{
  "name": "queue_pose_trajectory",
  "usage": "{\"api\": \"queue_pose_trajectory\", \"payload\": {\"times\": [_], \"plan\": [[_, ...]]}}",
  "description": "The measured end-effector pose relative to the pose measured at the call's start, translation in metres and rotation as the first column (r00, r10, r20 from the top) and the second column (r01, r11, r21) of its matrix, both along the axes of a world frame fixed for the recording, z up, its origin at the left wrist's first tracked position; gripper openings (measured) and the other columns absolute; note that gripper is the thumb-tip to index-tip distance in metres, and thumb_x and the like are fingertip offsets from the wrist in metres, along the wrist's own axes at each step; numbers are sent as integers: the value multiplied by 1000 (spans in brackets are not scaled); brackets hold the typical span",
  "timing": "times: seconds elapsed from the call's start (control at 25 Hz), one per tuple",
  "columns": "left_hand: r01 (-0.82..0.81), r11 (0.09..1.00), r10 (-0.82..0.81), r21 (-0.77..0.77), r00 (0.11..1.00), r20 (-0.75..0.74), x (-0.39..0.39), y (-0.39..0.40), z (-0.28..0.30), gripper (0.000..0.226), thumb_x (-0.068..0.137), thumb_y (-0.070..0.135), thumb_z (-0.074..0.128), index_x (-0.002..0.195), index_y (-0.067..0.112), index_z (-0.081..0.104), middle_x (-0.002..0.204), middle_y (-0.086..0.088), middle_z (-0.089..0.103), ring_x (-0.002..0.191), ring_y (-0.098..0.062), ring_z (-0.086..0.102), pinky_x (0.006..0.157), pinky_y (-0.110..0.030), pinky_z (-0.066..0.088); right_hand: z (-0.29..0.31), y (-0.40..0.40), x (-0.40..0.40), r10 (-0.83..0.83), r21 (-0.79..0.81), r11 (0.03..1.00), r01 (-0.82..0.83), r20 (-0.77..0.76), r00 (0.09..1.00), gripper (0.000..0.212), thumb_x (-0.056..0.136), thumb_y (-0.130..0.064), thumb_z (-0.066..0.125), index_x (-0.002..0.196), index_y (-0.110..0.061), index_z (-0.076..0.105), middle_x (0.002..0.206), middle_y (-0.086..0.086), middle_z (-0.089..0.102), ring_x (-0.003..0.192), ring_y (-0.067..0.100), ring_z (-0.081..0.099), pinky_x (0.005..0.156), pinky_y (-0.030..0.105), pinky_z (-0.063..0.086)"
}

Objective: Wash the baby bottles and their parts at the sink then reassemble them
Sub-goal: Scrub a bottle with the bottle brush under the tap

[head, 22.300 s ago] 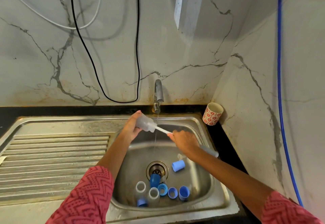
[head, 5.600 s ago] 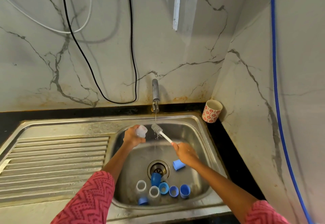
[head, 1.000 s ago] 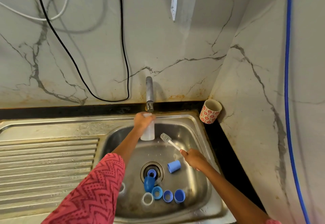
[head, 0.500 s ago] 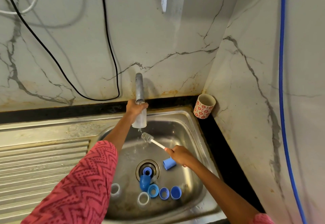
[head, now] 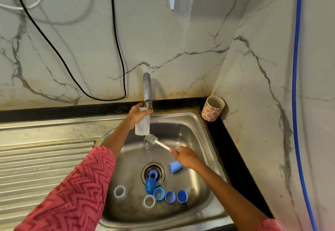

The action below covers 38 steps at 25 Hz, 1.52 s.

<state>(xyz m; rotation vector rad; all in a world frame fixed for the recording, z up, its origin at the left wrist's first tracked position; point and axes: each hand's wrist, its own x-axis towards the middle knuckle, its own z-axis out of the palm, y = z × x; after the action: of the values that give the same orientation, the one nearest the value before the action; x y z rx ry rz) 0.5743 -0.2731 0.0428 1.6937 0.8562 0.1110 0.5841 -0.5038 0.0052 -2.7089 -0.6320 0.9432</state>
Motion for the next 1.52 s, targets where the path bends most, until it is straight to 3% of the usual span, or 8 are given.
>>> {"api": "queue_pose_trajectory", "payload": {"times": [0.28,0.6,0.76,0.88,1.04,1.32,1.44,1.52], "plan": [[-204,809,93,-552,970,-223,-84,-23,-14,40,79,14,67,113,5,47,117,-24,48,109,-43,47,91,-64,43,12,-31,-10,-45,129,991,44,9,999,47,99,-49,32,74,-12,47,69,3,47,63,16,44,56,28,32],[-278,587,414,-761,910,-12,-85,-65,-1,68,82,64,52,120,8,46,123,-17,52,120,-37,48,103,-51,38,33,-8,-63,-68,383,922,63,-2,998,52,99,-49,31,57,-19,38,54,-2,39,49,11,35,51,27,29],[-111,574,348,-811,930,119,-74,-69,0,80,57,82,60,92,10,62,85,-14,64,76,-23,65,76,-28,54,55,5,-69,-78,340,939,41,97,992,54,100,-50,26,65,-17,49,62,-2,46,62,16,45,53,27,32],[-80,727,198,-682,976,95,-88,-76,12,91,81,64,53,140,-2,33,143,-24,35,135,-33,35,110,-39,29,74,2,-46,-66,353,936,14,135,989,51,100,-50,27,63,-20,46,62,-2,45,65,19,48,59,28,36],[102,991,-94,86,992,-86,-109,-51,14,62,67,18,82,121,6,54,118,-13,58,109,-26,56,90,-35,45,86,-27,-19,158,208,948,-241,351,923,52,99,-48,32,56,-21,38,56,-4,40,64,21,48,51,28,30],[578,531,-297,620,812,-503,-111,-37,35,72,69,14,77,133,22,45,129,-3,52,116,-20,50,93,-29,45,113,-22,-18,582,-298,768,-566,693,425,43,90,-51,55,79,-11,64,63,7,64,53,20,61,47,25,30],[619,544,-434,566,785,-441,-101,-47,43,67,70,9,76,131,20,49,126,-3,55,110,-20,54,87,-26,47,115,-11,-25,452,-157,861,-484,675,583,46,60,-56,81,52,-18,57,36,-3,40,27,14,32,35,15,17],[564,482,-360,670,825,-436,-96,-38,46,67,71,14,77,131,23,47,126,0,53,113,-19,50,93,-30,44,108,-12,-30,400,-82,866,-493,706,585,44,87,-55,57,67,-16,61,57,2,54,51,15,53,49,23,39]]}}
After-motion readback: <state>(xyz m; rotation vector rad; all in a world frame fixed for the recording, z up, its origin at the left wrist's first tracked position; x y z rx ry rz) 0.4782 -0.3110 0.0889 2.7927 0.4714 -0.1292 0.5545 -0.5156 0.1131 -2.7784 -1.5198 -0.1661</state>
